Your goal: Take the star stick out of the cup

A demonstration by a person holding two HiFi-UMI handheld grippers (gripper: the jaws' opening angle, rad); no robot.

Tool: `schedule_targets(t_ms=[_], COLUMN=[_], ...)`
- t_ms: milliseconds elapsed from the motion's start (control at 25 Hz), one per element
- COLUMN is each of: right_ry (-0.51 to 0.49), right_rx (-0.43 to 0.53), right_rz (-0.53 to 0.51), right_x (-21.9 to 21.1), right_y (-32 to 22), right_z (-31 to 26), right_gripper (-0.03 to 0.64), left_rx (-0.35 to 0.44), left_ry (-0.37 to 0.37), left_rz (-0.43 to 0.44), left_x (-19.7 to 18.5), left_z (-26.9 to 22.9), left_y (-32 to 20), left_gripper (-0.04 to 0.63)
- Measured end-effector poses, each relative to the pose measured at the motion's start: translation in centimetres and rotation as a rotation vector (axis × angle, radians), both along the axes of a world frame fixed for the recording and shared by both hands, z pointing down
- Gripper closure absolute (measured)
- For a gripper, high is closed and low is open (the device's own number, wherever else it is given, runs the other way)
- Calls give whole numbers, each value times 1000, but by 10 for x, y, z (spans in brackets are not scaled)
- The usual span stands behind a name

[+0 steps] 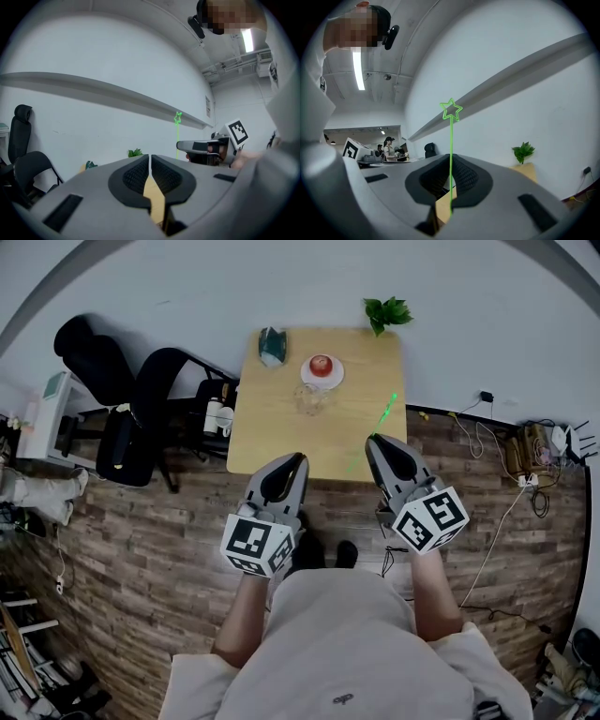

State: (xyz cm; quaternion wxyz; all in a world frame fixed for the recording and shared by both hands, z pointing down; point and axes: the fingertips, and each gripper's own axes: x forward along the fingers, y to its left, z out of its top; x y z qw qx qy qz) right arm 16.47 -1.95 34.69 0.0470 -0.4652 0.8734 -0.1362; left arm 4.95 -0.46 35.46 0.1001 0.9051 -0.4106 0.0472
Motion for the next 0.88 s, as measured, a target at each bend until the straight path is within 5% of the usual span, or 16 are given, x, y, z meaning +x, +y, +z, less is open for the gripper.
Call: schedule_targets(t_ms=[880], right_ry=[-6], right_rx=[-1], right_rz=[-17], right_x=[22], right_y=[59], right_z=[7], right_gripper=[603], left_rx=[-3], left_ry=[1], left_rz=[5], left_x=[23], left_z=[7], left_y=[59], left_gripper=[575])
